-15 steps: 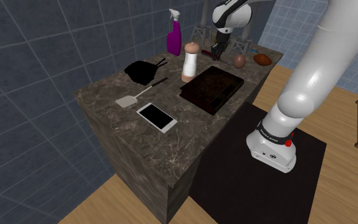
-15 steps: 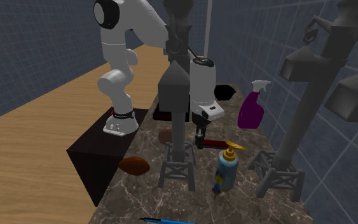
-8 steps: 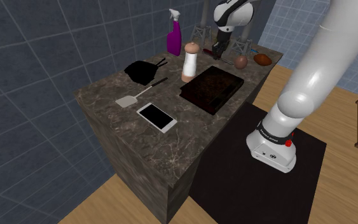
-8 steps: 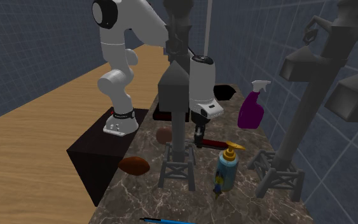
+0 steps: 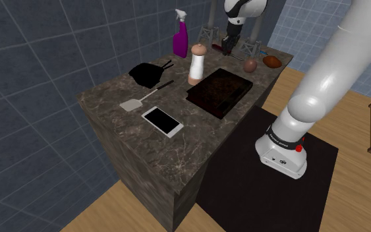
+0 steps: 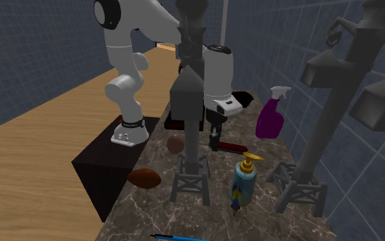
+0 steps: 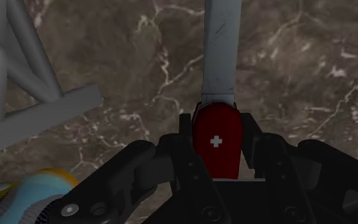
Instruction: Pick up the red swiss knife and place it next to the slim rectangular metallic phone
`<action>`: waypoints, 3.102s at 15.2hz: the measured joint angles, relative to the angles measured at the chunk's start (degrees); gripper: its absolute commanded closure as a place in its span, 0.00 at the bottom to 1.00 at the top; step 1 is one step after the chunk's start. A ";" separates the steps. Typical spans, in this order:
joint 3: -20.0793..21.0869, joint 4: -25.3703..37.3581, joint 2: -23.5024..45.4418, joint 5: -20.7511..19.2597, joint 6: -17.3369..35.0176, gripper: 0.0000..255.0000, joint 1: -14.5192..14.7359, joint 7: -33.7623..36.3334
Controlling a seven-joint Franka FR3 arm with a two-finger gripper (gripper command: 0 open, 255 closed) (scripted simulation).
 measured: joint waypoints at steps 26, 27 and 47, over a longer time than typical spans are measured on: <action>16.58 -17.50 -22.73 -6.90 -4.86 1.00 9.01 29.91; 17.64 -18.11 -23.52 -6.69 -5.09 1.00 9.57 31.39; 36.71 -18.26 -20.71 -0.34 -2.80 1.00 20.97 57.39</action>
